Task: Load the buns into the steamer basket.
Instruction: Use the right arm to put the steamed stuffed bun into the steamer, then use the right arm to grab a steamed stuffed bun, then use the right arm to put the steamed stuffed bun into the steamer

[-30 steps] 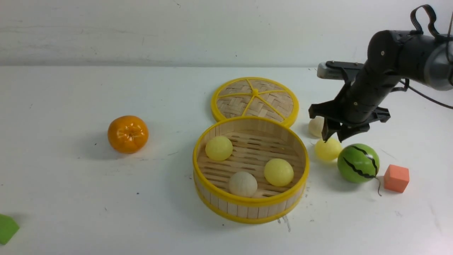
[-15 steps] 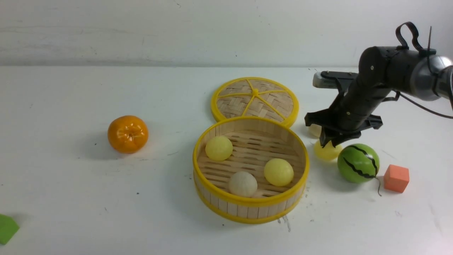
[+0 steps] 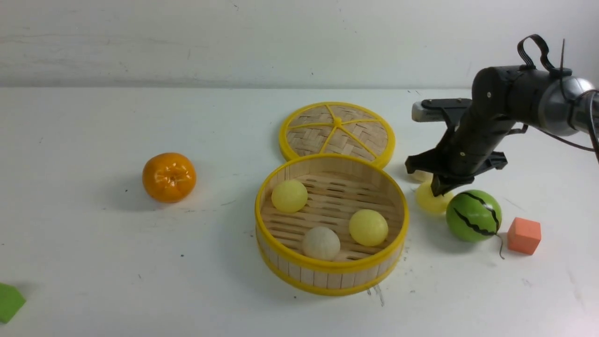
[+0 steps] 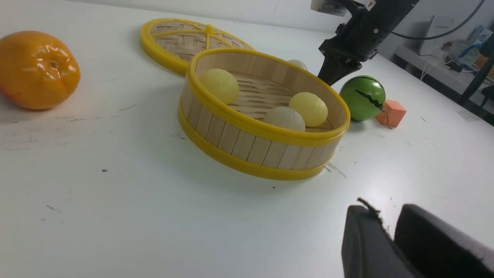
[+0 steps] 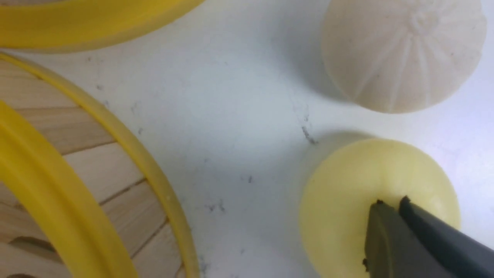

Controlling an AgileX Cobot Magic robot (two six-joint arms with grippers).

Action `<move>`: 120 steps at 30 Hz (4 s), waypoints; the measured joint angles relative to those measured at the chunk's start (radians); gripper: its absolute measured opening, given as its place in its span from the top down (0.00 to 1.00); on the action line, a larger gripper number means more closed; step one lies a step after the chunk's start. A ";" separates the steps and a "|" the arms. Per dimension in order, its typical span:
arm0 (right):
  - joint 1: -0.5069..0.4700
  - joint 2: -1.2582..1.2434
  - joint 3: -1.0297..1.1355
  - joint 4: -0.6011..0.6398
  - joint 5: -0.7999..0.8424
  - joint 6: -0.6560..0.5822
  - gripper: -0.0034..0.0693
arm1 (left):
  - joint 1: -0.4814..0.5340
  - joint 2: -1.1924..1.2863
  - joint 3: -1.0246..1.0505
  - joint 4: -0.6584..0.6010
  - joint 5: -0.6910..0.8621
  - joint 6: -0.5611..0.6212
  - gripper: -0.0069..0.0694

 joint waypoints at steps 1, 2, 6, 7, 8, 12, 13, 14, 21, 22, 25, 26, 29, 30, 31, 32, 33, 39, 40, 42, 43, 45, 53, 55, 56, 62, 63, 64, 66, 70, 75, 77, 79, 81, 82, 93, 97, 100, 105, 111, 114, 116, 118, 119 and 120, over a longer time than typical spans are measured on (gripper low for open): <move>0.000 -0.011 0.000 0.000 0.012 -0.002 0.97 | 0.000 0.000 0.000 0.000 0.000 0.000 0.75; 0.000 -0.024 0.001 0.000 0.020 -0.005 0.97 | 0.000 0.000 0.000 0.000 0.000 0.000 0.75; 0.003 -0.094 0.002 0.016 0.053 -0.023 0.97 | 0.000 0.000 0.000 0.000 0.000 0.000 0.74; 0.008 -0.119 0.002 0.032 0.062 -0.037 0.97 | 0.000 0.000 0.000 0.000 0.000 0.000 0.74; 0.018 -0.148 0.002 0.058 0.068 -0.054 0.97 | 0.000 0.000 0.000 0.000 0.000 0.000 0.74; 0.069 -0.199 0.000 0.160 0.068 -0.122 0.97 | 0.000 0.000 0.000 0.000 0.000 0.000 0.74; 0.101 -0.204 0.000 0.217 0.063 -0.156 0.97 | 0.000 0.000 0.000 0.000 0.000 0.000 0.74; 0.105 -0.204 0.000 0.224 0.059 -0.159 0.97 | 0.000 0.000 0.000 0.000 0.000 0.000 0.74; 0.208 -0.121 0.001 0.318 -0.073 -0.214 0.96 | 0.000 0.000 0.000 0.000 0.000 0.000 0.73; 0.216 -0.098 0.002 0.318 -0.117 -0.216 0.96 | 0.000 0.000 0.000 0.000 0.000 0.000 0.73; 0.219 -0.057 0.002 0.322 -0.176 -0.216 0.95 | 0.000 0.000 0.000 0.000 0.000 0.000 0.72; 0.219 -0.041 0.002 0.323 -0.192 -0.216 0.95 | 0.000 0.000 0.000 -0.001 0.000 0.000 0.72; 0.219 -0.016 0.002 0.322 -0.202 -0.216 0.92 | 0.000 0.000 0.000 -0.001 0.000 0.000 0.72; 0.219 -0.009 0.002 0.322 -0.202 -0.216 0.89 | 0.000 0.000 0.000 -0.001 0.000 0.000 0.72; 0.219 -0.007 0.002 0.322 -0.202 -0.216 0.86 | 0.000 0.000 0.000 -0.001 0.000 0.000 0.72; 0.219 -0.007 0.002 0.322 -0.202 -0.216 0.80 | 0.000 0.000 0.000 -0.001 0.000 0.000 0.72; 0.219 -0.007 0.002 0.322 -0.202 -0.216 0.79 | 0.000 0.000 0.000 -0.001 0.000 0.000 0.72; 0.212 -0.062 0.002 0.291 -0.154 -0.216 0.37 | 0.000 0.000 0.000 -0.001 0.000 0.000 0.71; 0.210 -0.071 0.002 0.283 -0.151 -0.216 0.35 | 0.000 0.000 0.000 -0.001 0.000 0.000 0.71; 0.192 -0.125 0.002 0.229 -0.126 -0.214 0.27 | 0.000 0.000 0.000 -0.001 0.000 0.000 0.71; 0.171 -0.159 0.001 0.190 -0.110 -0.199 0.25 | 0.000 0.000 0.000 -0.001 0.000 0.000 0.71; 0.126 -0.208 -0.004 0.113 -0.094 -0.138 0.26 | 0.000 0.000 0.000 -0.001 0.000 0.000 0.71; -0.014 -0.149 -0.033 0.039 -0.042 -0.038 0.48 | 0.000 0.000 0.000 -0.001 0.000 0.000 0.71; -0.024 -0.116 -0.063 0.057 -0.044 -0.038 0.52 | 0.000 0.000 0.000 -0.001 0.000 0.000 0.71; -0.027 -0.093 -0.083 0.064 -0.045 -0.038 0.53 | 0.000 0.000 0.000 -0.001 0.000 0.000 0.70; -0.030 0.026 -0.191 0.084 -0.068 -0.038 0.57 | 0.000 0.000 0.000 -0.001 0.001 0.000 0.69; -0.030 0.047 -0.206 0.086 -0.068 -0.038 0.58 | 0.000 0.000 0.000 -0.001 0.001 0.000 0.69; -0.030 0.050 -0.209 0.086 -0.068 -0.038 0.58 | 0.000 0.000 0.000 -0.001 0.001 0.000 0.69; -0.030 0.080 -0.223 0.086 -0.068 -0.038 0.58 | 0.000 0.000 0.000 -0.001 0.001 0.000 0.69; -0.030 0.125 -0.231 0.083 -0.073 -0.038 0.58 | 0.000 0.000 0.000 -0.001 0.001 0.000 0.69; -0.030 0.140 -0.234 0.055 -0.103 -0.038 0.58 | 0.000 0.000 0.000 -0.001 0.002 0.000 0.68; -0.030 0.141 -0.237 0.055 -0.107 -0.038 0.59 | 0.000 0.000 0.000 -0.001 0.002 0.000 0.68; -0.030 0.142 -0.237 0.055 -0.109 -0.038 0.60 | 0.000 0.000 0.000 -0.001 0.002 0.000 0.67; -0.030 0.150 -0.237 0.055 -0.109 -0.038 0.64 | 0.000 0.000 0.000 -0.001 0.003 0.000 0.67; -0.030 0.151 -0.237 0.055 -0.109 -0.038 0.64 | 0.000 0.000 0.000 -0.001 0.003 0.000 0.67; -0.030 0.145 -0.237 0.055 -0.099 -0.097 0.95 | 0.000 0.000 0.000 -0.001 0.003 0.000 0.66; -0.030 0.095 -0.237 0.055 -0.048 -0.106 0.95 | 0.000 0.000 0.000 -0.001 0.003 0.000 0.65; -0.030 0.027 -0.237 0.072 0.012 -0.123 0.95 | 0.000 0.000 0.000 -0.001 0.003 0.000 0.65; 0.001 -0.093 -0.228 0.169 0.154 -0.179 0.95 | 0.000 0.000 0.000 -0.001 0.003 0.000 0.65; 0.100 -0.132 -0.123 0.213 0.182 -0.184 0.95 | 0.000 0.000 0.000 -0.001 0.003 0.000 0.64; 0.146 -0.129 -0.061 0.210 0.141 -0.184 0.95 | 0.000 0.000 0.000 -0.001 0.003 0.000 0.64; 0.162 -0.129 -0.044 0.208 0.110 -0.184 0.95 | 0.000 0.000 0.000 -0.001 0.003 0.000 0.64; 0.172 -0.129 -0.028 0.208 0.065 -0.181 0.95 | 0.000 0.000 0.000 -0.001 0.003 0.000 0.63; 0.174 -0.128 -0.026 0.202 0.040 -0.175 0.95 | 0.000 0.000 0.000 -0.001 0.003 0.000 0.63; 0.174 -0.127 -0.025 0.198 0.024 -0.173 0.95 | 0.000 0.000 0.000 -0.001 0.003 0.000 0.63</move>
